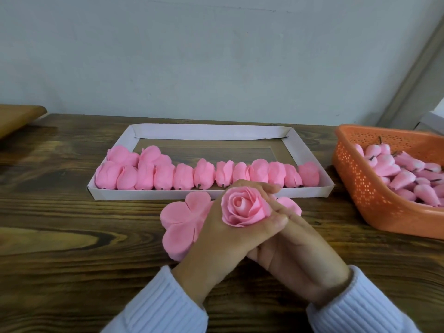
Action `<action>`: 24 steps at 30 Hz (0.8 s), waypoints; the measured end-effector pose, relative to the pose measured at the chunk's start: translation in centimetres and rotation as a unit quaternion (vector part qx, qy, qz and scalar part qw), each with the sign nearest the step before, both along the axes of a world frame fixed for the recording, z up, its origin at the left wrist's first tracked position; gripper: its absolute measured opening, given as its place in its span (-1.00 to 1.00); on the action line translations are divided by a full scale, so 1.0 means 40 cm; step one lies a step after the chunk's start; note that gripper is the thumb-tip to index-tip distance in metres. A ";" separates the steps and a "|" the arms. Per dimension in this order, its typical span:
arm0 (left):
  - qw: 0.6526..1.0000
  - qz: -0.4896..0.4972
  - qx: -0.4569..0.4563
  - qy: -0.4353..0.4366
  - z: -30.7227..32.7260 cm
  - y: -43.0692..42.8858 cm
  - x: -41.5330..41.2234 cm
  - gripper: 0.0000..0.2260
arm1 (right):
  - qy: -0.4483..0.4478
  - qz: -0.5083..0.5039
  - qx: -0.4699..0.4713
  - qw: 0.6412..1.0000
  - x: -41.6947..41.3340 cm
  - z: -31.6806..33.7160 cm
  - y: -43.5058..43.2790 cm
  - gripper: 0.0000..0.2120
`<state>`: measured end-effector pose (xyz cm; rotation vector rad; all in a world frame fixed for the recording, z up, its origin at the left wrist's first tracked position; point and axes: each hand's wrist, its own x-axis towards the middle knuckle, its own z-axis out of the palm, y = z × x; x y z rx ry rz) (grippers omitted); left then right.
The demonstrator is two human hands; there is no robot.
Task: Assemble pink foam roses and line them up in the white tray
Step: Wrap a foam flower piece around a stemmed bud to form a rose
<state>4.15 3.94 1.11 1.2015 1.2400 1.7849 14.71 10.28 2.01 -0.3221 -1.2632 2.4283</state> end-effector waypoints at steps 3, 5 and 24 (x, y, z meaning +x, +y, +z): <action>1.000 0.010 0.006 -0.013 0.004 0.000 0.001 -0.77 | -0.003 0.015 0.002 1.000 0.000 0.002 0.001 -0.32; 1.000 0.011 0.010 -0.010 0.007 -0.002 0.004 -0.72 | 0.004 0.016 -0.004 1.000 0.000 0.007 0.001 -0.28; 1.000 0.004 0.004 -0.015 0.029 -0.012 0.022 -0.64 | 0.050 0.040 -0.011 0.998 0.001 -0.010 0.007 -0.40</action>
